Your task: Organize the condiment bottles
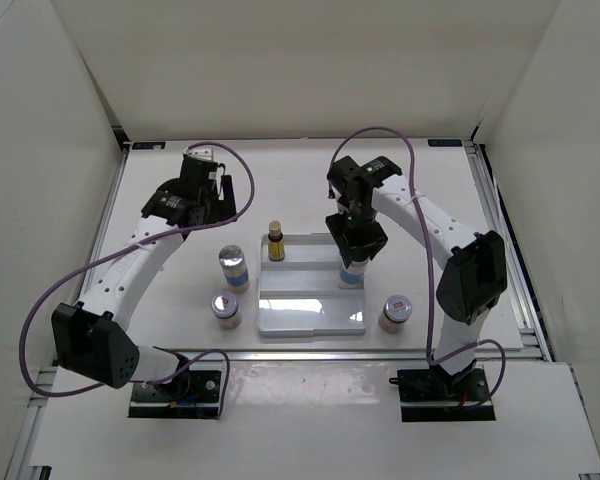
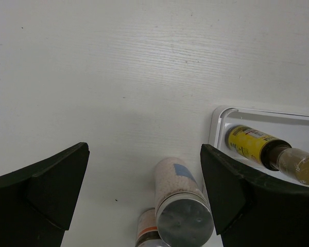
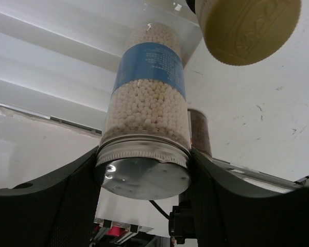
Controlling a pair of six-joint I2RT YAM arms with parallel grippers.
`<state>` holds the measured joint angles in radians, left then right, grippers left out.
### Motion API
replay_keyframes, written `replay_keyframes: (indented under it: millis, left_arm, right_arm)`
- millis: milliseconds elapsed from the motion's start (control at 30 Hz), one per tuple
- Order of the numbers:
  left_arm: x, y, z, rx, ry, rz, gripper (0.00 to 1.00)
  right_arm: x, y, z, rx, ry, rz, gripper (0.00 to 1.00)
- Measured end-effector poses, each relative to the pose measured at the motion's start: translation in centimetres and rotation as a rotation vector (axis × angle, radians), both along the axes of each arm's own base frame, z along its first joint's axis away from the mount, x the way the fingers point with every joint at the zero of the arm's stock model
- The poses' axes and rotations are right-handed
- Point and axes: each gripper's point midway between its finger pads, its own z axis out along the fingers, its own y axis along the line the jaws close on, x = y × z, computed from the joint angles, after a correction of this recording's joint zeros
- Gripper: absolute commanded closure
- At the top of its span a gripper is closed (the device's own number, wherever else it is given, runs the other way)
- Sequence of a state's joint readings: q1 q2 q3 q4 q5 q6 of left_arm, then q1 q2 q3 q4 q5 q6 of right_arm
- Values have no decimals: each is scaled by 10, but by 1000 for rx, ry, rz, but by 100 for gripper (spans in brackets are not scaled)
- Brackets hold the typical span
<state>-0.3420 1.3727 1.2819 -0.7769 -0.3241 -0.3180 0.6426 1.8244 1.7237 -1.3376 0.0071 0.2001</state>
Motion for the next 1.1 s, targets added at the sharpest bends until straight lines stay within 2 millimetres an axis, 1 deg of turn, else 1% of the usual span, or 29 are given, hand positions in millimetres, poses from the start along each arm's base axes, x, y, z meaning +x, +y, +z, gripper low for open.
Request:
replay_keyframes:
  millis: [67, 100, 133, 200, 333, 367, 400, 433, 467, 567, 633, 733, 833, 900, 967, 1033, 1100]
  left_arm:
    - [-1, 1, 3, 1, -11, 0, 0]
    - [-3, 2, 4, 1, -14, 1, 0]
    - [-4, 2, 4, 2, -14, 1, 0]
    - [-5, 3, 4, 3, -14, 2, 0]
    - [-5, 3, 4, 6, -13, 1, 0]
    - [-5, 3, 4, 6, -13, 1, 0]
    - [-5, 3, 4, 6, -12, 0, 0]
    - [-5, 4, 3, 7, -11, 0, 0]
    - [-5, 4, 3, 7, -11, 0, 0]
    - [-9, 5, 4, 7, -4, 1, 0]
    - [-14, 5, 6, 3, -1, -1, 0]
    - [-26, 4, 11, -25, 7, -16, 0]
    - [-43, -1, 14, -70, 38, -38, 0]
    - [-56, -6, 15, -108, 66, -59, 0]
    - [-66, -13, 12, -151, 96, -85, 0]
    - [-77, -18, 4, -182, 138, -106, 0]
    - [-86, -24, -7, -193, 187, -125, 0]
  right_arm:
    - [-1, -1, -2, -4, 6, 2, 80]
    - [-2, -1, -3, -6, 8, 2, 78]
    - [-2, -2, -4, -10, 12, 2, 69]
    - [-4, -4, -8, -18, 20, 2, 65]
    - [-8, -6, -14, -33, 37, 2, 33]
    - [-8, -7, -15, -34, 38, 4, 18]
    - [-8, -7, -15, -37, 39, 3, 12]
    - [-8, -8, -15, -44, 37, 6, 5]
    - [-7, -9, -15, -48, 36, 2, 0]
    - [-3, -9, -10, -50, 13, -2, 0]
    - [5, -5, 1, -33, -26, -6, 0]
    - [24, 6, 26, 15, -126, -18, 0]
    - [39, 18, 56, 82, -221, -43, 0]
    - [43, 21, 72, 120, -266, -58, 0]
    - [42, 20, 84, 140, -294, -68, 0]
    - [41, 18, 89, 143, -310, -75, 0]
    - [41, 17, 90, 140, -314, -79, 0]
